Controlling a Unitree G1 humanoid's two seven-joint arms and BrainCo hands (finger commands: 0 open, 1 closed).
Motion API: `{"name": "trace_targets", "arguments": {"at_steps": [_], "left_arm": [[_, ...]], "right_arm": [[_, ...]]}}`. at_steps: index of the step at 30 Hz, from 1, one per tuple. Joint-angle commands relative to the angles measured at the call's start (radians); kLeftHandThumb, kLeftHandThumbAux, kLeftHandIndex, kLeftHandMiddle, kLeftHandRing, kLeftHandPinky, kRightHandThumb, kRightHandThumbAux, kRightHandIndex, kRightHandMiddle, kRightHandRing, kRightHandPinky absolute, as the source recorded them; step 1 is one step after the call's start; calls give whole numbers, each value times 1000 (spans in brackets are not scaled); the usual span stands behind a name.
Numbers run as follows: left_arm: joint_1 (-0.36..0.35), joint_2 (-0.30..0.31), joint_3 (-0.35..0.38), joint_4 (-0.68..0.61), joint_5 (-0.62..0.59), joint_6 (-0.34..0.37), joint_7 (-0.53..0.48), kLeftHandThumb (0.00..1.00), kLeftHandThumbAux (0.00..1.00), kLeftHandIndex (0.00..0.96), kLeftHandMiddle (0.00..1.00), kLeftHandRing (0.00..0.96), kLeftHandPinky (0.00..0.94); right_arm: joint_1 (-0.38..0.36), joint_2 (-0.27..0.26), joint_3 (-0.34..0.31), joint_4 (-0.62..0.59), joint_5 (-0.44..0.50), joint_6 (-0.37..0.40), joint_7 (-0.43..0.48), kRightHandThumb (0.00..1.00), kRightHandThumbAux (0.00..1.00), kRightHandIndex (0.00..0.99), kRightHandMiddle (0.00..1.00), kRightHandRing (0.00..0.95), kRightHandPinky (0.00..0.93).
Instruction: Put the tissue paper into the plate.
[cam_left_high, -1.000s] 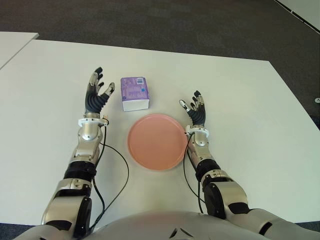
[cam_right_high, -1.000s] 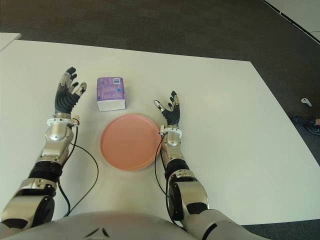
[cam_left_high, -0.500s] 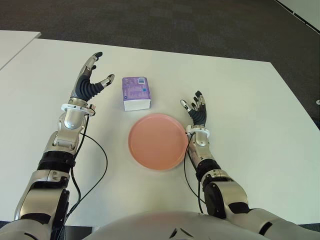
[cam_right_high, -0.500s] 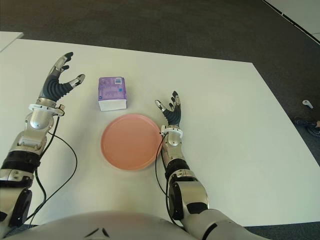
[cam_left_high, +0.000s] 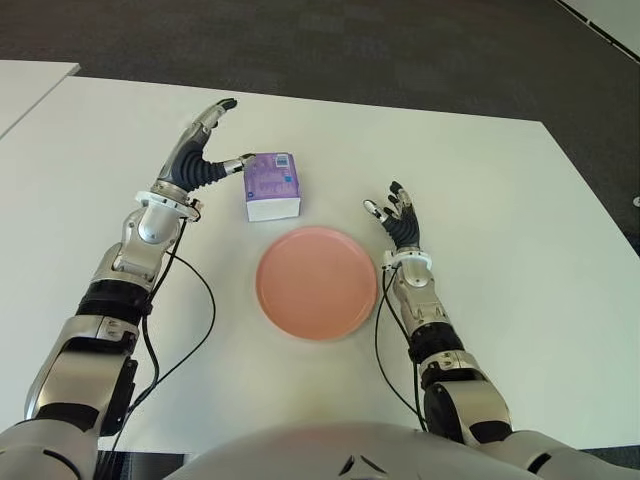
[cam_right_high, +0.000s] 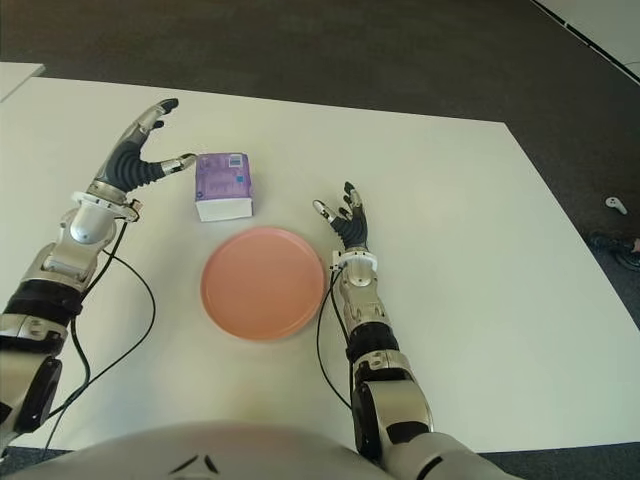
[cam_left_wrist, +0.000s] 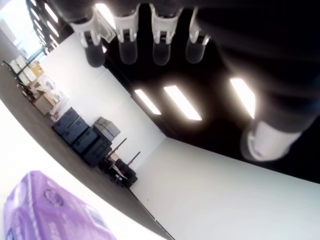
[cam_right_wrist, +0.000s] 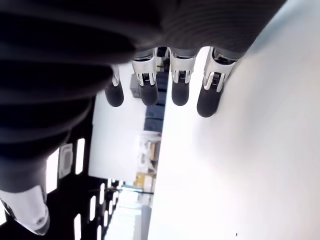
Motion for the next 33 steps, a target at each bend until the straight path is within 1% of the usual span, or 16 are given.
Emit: {"name": "trace_targets", "arguments": {"at_steps": [1, 4, 8, 10, 11, 12, 14, 16, 19, 23, 29, 33], "left_arm": [[-21, 19, -28, 54, 15, -8, -43, 188, 520, 0, 0, 0, 7], [-40, 27, -47, 79, 14, -12, -81, 175, 501, 0, 0, 0, 18], [-75, 24, -80, 113, 44, -13, -91, 164, 471, 0, 0, 0, 30], [-105, 29, -119, 140, 99, -8, -78, 160, 460, 0, 0, 0, 27], [-122, 32, -141, 160, 134, -6, -67, 157, 453, 0, 0, 0, 22], [-149, 36, -177, 196, 190, -2, -39, 155, 445, 0, 0, 0, 18], [-185, 43, -225, 248, 265, 1, 8, 160, 429, 0, 0, 0, 9], [-208, 49, -256, 283, 310, -3, 47, 164, 417, 0, 0, 0, 4], [-237, 54, -293, 328, 359, -12, 95, 171, 402, 0, 0, 0, 1], [-275, 57, -346, 389, 417, -19, 148, 168, 359, 0, 0, 0, 0], [-329, 63, -447, 460, 521, -16, 237, 151, 299, 0, 0, 0, 0], [-362, 68, -515, 500, 585, -16, 271, 145, 264, 0, 0, 0, 0]], "right_arm": [[58, -4, 5, -40, -3, 107, 15, 180, 620, 63, 63, 61, 98], [65, -6, 2, -62, 1, 132, 22, 182, 617, 63, 60, 59, 96], [70, -6, -3, -77, 5, 152, 25, 185, 615, 60, 56, 57, 96], [73, -7, -5, -85, 7, 160, 28, 186, 615, 58, 55, 56, 96], [74, -7, -7, -88, 8, 164, 30, 186, 615, 57, 53, 55, 96], [77, -7, -8, -94, 10, 167, 32, 186, 615, 55, 52, 54, 96], [80, -7, -9, -102, 12, 171, 36, 184, 615, 53, 51, 54, 96], [82, -7, -10, -107, 14, 174, 39, 183, 615, 52, 50, 54, 96], [84, -6, -11, -112, 15, 176, 42, 180, 615, 52, 50, 54, 96], [85, -5, -14, -118, 17, 180, 46, 179, 615, 53, 52, 55, 99], [84, 1, -19, -118, 21, 181, 48, 179, 620, 54, 56, 60, 106], [87, 3, -21, -117, 23, 177, 49, 175, 621, 54, 57, 62, 106]]}}
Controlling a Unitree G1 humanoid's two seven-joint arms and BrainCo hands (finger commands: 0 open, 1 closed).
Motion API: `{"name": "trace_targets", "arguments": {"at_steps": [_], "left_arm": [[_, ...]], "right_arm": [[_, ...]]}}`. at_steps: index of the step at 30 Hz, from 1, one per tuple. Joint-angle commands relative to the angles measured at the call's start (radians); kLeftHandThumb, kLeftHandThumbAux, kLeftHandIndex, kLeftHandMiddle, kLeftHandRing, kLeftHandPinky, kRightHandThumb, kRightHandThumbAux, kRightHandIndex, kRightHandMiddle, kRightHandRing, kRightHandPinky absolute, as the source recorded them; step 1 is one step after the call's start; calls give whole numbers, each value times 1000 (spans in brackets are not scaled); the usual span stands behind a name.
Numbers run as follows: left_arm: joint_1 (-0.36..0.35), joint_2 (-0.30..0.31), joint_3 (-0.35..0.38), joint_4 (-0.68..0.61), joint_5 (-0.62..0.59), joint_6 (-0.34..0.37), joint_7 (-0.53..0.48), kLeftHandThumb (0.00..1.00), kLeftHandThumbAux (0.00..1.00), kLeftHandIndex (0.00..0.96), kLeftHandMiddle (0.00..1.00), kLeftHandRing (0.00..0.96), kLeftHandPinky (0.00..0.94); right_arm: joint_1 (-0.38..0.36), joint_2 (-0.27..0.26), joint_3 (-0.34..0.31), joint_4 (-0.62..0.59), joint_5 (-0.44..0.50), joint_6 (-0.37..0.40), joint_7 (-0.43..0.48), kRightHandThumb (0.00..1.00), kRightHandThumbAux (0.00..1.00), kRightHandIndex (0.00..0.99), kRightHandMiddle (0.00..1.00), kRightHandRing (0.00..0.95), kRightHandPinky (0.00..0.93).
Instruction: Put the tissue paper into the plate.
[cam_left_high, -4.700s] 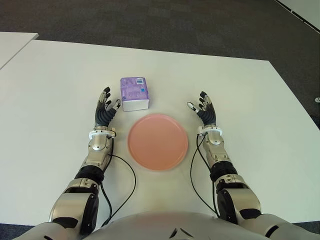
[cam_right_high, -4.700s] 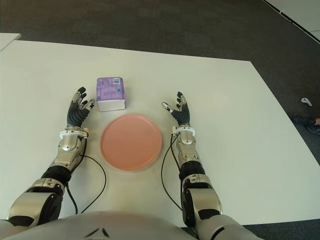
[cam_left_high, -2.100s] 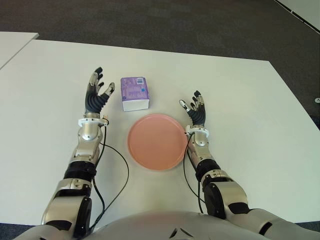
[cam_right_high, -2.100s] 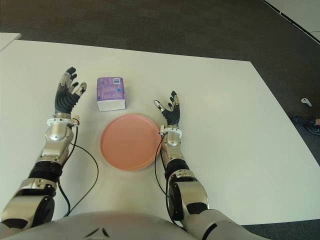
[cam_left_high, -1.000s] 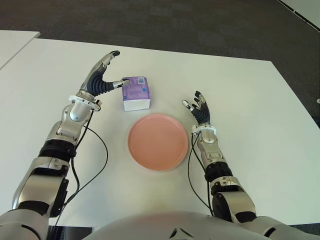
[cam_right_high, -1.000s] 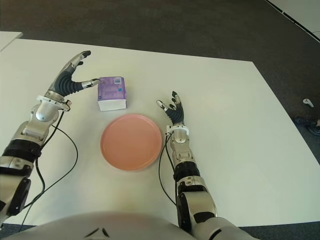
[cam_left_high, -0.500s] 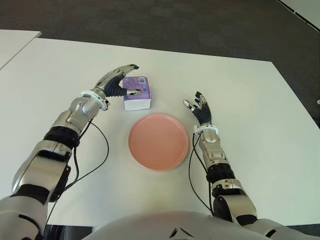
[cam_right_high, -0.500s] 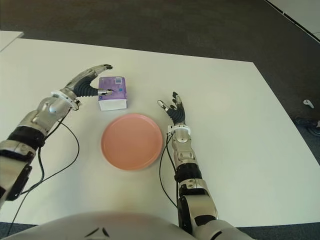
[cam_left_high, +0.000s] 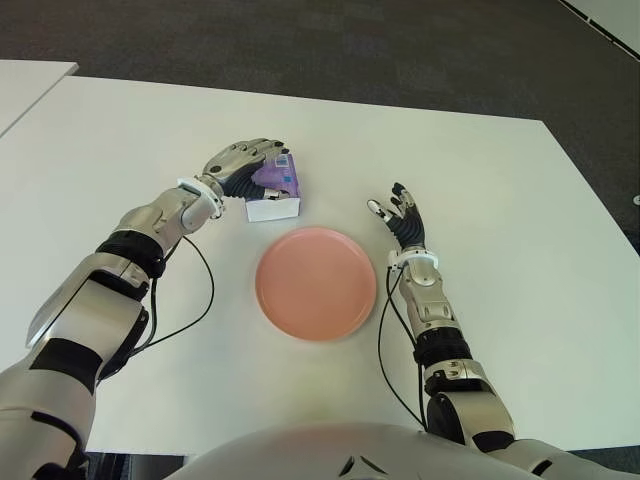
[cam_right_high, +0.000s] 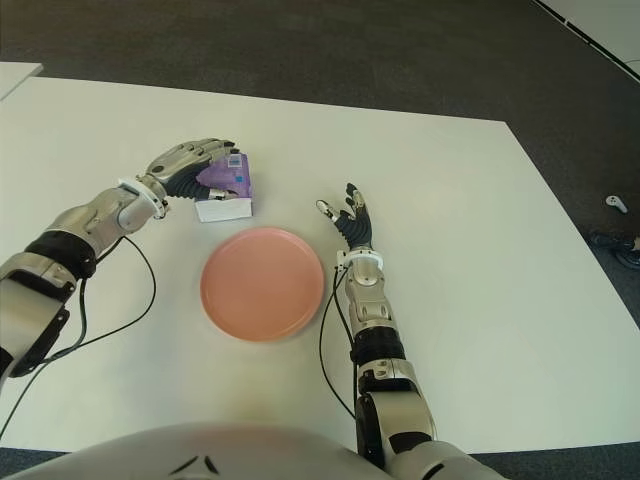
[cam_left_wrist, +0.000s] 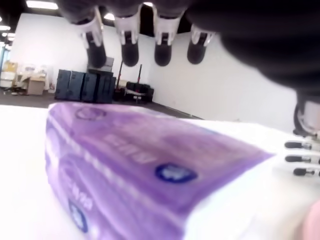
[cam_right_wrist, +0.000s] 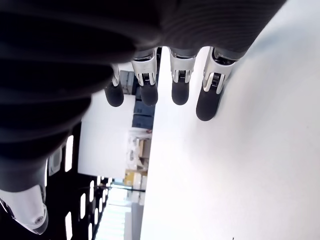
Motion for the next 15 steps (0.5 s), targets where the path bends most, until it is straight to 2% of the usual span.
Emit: {"name": "trace_targets", "arguments": {"at_steps": [1, 6, 15], "left_arm": [[-38, 13, -84, 57, 85, -2, 40, 146, 258, 0, 0, 0, 0], [-64, 16, -136, 90, 116, -9, 55, 143, 215, 0, 0, 0, 0], [-90, 16, -185, 111, 133, -26, 85, 118, 219, 0, 0, 0, 0]], "right_arm": [[44, 9, -7, 24, 15, 39, 6, 174, 621, 54, 57, 62, 106], [47, 12, -8, 24, 16, 35, 3, 167, 619, 55, 61, 65, 110], [43, 13, -10, 38, 24, 32, 0, 170, 620, 61, 69, 74, 120]]}}
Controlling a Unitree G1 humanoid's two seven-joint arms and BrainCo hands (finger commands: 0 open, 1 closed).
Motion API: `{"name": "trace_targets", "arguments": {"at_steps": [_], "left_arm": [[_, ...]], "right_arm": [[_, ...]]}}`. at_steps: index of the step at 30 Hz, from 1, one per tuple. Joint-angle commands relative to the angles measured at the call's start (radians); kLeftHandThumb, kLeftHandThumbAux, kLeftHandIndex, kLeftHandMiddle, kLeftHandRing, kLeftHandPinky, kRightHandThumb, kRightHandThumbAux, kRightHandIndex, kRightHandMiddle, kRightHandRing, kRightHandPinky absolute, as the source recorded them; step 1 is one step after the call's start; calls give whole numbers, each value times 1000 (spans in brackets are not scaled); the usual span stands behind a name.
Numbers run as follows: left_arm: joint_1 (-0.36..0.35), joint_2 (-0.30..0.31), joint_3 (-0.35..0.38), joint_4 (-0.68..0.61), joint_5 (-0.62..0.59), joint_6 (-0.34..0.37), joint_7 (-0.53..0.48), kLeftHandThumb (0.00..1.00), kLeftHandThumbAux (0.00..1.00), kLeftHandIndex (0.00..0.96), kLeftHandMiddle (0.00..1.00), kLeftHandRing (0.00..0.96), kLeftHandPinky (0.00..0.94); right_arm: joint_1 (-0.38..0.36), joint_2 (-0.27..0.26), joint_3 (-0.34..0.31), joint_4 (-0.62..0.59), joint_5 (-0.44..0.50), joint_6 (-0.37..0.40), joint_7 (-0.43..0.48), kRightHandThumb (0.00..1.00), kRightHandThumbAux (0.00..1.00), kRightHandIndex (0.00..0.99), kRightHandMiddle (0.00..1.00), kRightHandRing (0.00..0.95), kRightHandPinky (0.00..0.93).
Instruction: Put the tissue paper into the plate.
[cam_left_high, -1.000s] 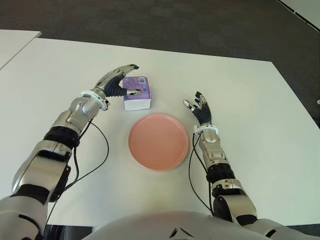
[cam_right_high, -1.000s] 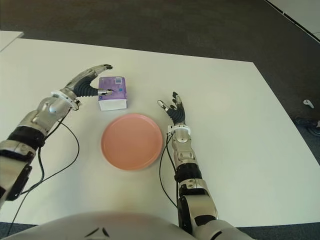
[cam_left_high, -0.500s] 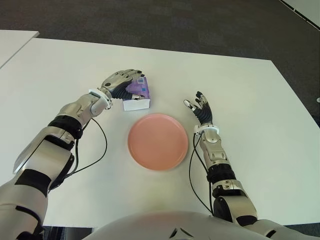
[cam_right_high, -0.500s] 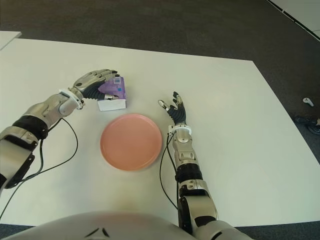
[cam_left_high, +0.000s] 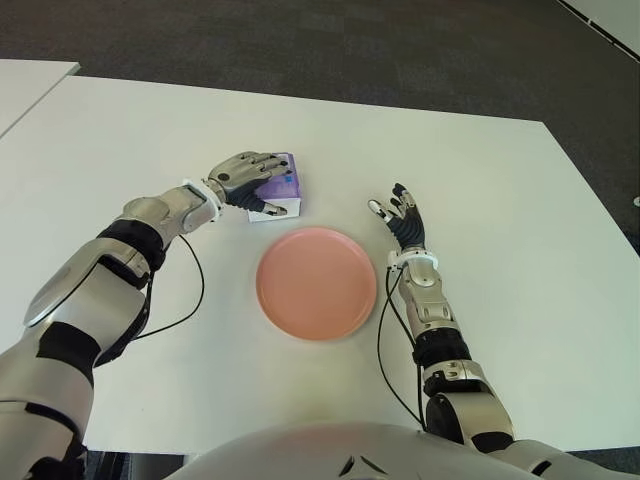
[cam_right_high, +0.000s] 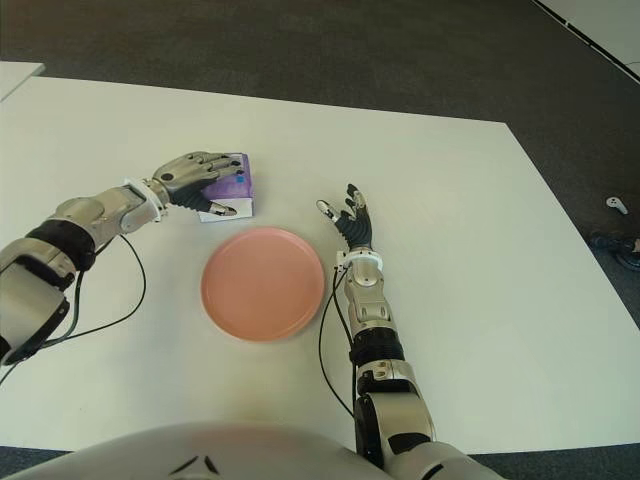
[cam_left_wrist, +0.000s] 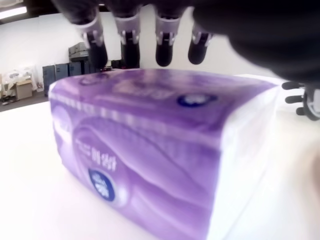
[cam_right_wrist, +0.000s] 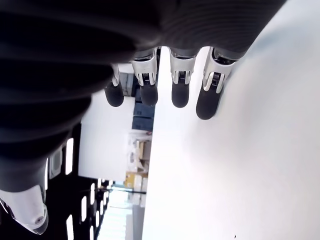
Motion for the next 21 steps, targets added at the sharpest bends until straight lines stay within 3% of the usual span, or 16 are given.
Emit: {"name": "trace_targets", "arguments": {"at_steps": [1, 21], "left_arm": [[-19, 4, -33, 15, 29, -10, 29, 115, 223, 0, 0, 0, 0], [-43, 20, -108, 5, 88, 27, 87, 84, 246, 0, 0, 0, 0]], "right_arm": [[40, 6, -6, 42, 7, 32, 0, 170, 620, 61, 69, 75, 121], [33, 5, -11, 79, 11, -3, 1, 174, 611, 69, 79, 84, 128]]}}
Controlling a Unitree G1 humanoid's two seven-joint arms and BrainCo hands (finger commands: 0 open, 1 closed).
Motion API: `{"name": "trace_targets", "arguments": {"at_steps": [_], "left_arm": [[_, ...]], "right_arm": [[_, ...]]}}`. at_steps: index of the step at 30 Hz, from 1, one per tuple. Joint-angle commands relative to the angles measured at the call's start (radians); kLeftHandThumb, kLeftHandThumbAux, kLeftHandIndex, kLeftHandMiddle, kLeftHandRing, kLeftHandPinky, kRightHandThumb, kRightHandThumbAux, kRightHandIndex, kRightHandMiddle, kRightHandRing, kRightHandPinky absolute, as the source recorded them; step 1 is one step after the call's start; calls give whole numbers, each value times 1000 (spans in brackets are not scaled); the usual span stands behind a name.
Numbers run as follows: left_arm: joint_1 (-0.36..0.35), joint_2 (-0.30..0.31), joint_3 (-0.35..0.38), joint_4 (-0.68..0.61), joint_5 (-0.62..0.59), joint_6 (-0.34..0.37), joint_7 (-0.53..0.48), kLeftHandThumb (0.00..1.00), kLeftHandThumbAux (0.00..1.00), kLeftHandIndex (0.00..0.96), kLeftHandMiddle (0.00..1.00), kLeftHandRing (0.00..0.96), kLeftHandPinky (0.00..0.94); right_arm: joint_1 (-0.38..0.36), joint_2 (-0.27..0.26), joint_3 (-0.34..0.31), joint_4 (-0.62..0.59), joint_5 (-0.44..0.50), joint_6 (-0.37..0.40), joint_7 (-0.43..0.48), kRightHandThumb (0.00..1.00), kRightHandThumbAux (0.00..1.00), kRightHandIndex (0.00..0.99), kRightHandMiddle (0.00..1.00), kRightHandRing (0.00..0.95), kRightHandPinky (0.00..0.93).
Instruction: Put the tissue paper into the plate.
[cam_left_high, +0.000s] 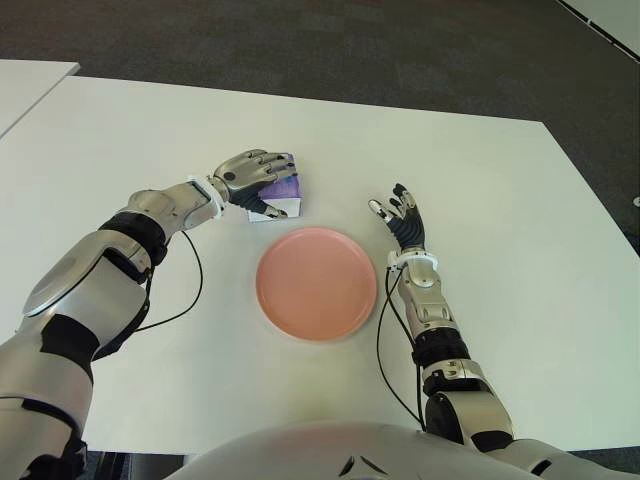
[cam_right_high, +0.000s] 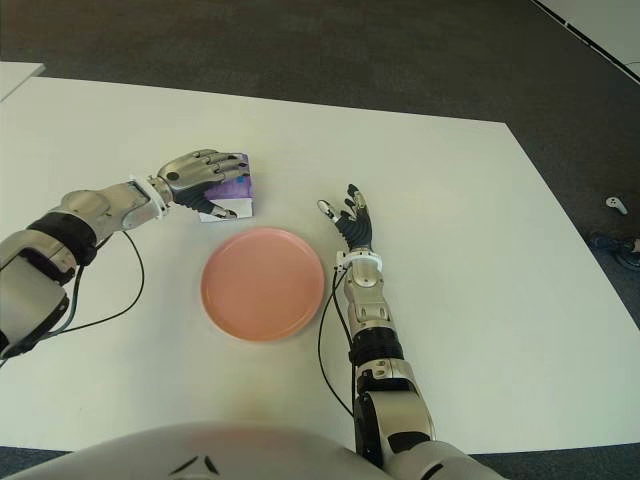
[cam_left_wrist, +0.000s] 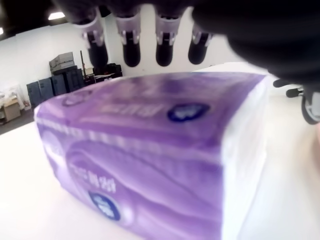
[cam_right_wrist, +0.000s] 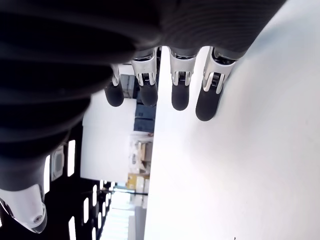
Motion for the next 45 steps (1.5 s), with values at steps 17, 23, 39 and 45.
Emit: {"name": "trace_targets", "arguments": {"at_steps": [17, 23, 39, 45], "left_arm": [[-5, 22, -54, -7, 66, 88, 71, 78, 234, 0, 0, 0, 0], [-7, 25, -63, -13, 83, 142, 112, 63, 233, 0, 0, 0, 0], [0, 28, -70, -9, 83, 199, 146, 29, 255, 0, 0, 0, 0], [0, 25, -79, -3, 91, 207, 147, 20, 252, 0, 0, 0, 0]], "right_arm": [[31, -3, -6, 84, 10, 1, 26, 169, 620, 71, 81, 84, 127], [31, -3, -8, 85, 13, 4, 28, 179, 610, 78, 87, 89, 132], [35, -3, -11, 85, 14, 3, 41, 182, 600, 78, 89, 90, 133], [37, -2, -11, 85, 13, 1, 44, 182, 599, 78, 89, 89, 132]]}}
